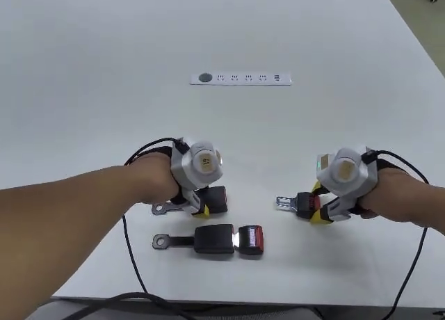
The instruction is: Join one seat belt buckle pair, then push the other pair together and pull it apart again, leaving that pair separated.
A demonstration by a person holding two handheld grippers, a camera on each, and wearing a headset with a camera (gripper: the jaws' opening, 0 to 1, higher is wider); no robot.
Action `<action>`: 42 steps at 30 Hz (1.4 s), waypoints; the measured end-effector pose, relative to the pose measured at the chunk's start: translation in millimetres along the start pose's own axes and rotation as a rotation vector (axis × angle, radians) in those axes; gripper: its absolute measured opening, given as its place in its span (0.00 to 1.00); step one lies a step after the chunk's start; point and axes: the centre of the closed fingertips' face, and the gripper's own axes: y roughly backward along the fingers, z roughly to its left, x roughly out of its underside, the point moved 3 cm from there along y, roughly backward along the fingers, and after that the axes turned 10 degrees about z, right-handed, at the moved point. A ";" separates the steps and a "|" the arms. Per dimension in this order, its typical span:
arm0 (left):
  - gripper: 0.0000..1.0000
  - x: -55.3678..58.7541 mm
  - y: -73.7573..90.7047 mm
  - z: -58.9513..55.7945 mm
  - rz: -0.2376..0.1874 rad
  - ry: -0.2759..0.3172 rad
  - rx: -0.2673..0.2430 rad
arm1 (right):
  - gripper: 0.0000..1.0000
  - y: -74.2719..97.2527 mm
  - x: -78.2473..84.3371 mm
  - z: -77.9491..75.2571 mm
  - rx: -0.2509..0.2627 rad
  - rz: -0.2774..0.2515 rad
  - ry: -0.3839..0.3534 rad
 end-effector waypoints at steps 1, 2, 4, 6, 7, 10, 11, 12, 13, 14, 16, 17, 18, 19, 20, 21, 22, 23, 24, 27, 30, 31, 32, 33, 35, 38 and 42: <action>0.34 0.3 0.4 0.1 -0.003 0.005 -0.002 | 0.35 6.7 -1.6 2.4 0.011 0.007 0.008; 0.34 0.3 1.1 -0.1 -0.007 0.016 -0.007 | 0.37 7.7 -1.8 1.4 0.024 0.010 0.015; 0.35 1.3 2.9 -1.4 -0.009 0.001 -0.031 | 0.39 2.4 1.2 -3.7 0.045 0.014 0.006; 0.35 3.5 4.7 -2.8 -0.022 -0.017 -0.042 | 0.42 6.6 1.1 -3.1 0.073 0.008 -0.006; 0.35 4.2 7.6 -3.0 -0.044 0.004 -0.038 | 0.42 1.3 5.0 -7.0 0.082 0.000 -0.013; 0.40 4.7 22.0 5.2 -0.135 0.065 -0.094 | 0.43 11.6 4.5 -3.9 0.125 -0.047 -0.063; 0.46 6.8 30.9 12.8 -0.173 0.124 -0.143 | 0.44 14.0 4.1 -2.9 0.126 -0.070 -0.097; 0.49 8.7 36.1 12.0 -0.188 0.155 -0.144 | 0.45 18.8 1.9 -0.9 0.124 -0.118 -0.157; 0.48 9.5 43.0 12.0 -0.216 0.174 -0.161 | 0.46 23.1 1.2 1.3 0.122 -0.146 -0.187; 0.47 11.7 48.5 11.0 -0.243 0.185 -0.168 | 0.47 28.0 0.0 4.6 0.126 -0.178 -0.208; 0.47 13.6 63.2 -0.9 -0.271 0.200 -0.171 | 0.50 34.2 -4.0 13.1 0.122 -0.206 -0.237; 0.48 15.8 65.7 -4.9 -0.276 0.212 -0.172 | 0.51 39.4 -6.6 20.4 0.125 -0.220 -0.238; 0.49 21.3 65.0 -8.3 -0.284 0.237 -0.172 | 0.52 41.6 -8.1 24.5 0.126 -0.232 -0.241; 0.51 23.3 66.8 -11.4 -0.295 0.256 -0.175 | 0.55 37.8 -7.7 26.6 0.123 -0.243 -0.260; 0.53 20.7 73.0 -19.0 -0.310 0.278 -0.181 | 0.57 38.9 -9.0 30.2 0.118 -0.253 -0.281; 0.55 22.3 76.2 -25.2 -0.332 0.316 -0.177 | 0.59 39.7 -10.7 34.0 0.115 -0.271 -0.300; 0.56 25.0 75.4 -27.5 -0.336 0.340 -0.171 | 0.62 41.3 -11.0 37.0 0.111 -0.275 -0.304; 0.58 28.8 75.4 -32.8 -0.331 0.346 -0.168 | 0.64 48.9 -14.4 44.0 0.111 -0.283 -0.319; 0.59 30.0 76.1 -36.6 -0.329 0.344 -0.170 | 0.65 50.7 -14.2 46.1 0.110 -0.287 -0.327; 0.63 40.0 78.1 -44.6 -0.334 0.362 -0.164 | 0.69 53.7 -10.4 47.7 0.118 -0.300 -0.342; 0.69 44.4 83.5 -58.2 -0.352 0.381 -0.168 | 0.73 59.6 -4.6 50.3 0.121 -0.313 -0.388; 0.72 48.6 84.9 -62.9 -0.359 0.395 -0.168 | 0.75 60.1 -2.9 52.2 0.118 -0.313 -0.388; 0.76 51.7 85.1 -65.7 -0.360 0.404 -0.169 | 0.76 60.4 -1.8 54.7 0.112 -0.311 -0.384; 0.79 57.3 85.6 -70.7 -0.360 0.415 -0.168 | 0.78 60.7 -0.9 57.7 0.108 -0.306 -0.382; 0.89 67.8 83.2 -78.5 -0.351 0.432 -0.164 | 0.81 61.1 3.8 60.8 0.110 -0.301 -0.384; 0.94 80.4 84.9 -85.7 -0.359 0.468 -0.164 | 0.86 62.2 8.4 63.8 0.125 -0.306 -0.411; 1.00 91.5 81.2 -88.0 -0.370 0.536 -0.157 | 0.93 56.9 6.1 68.9 0.132 -0.337 -0.482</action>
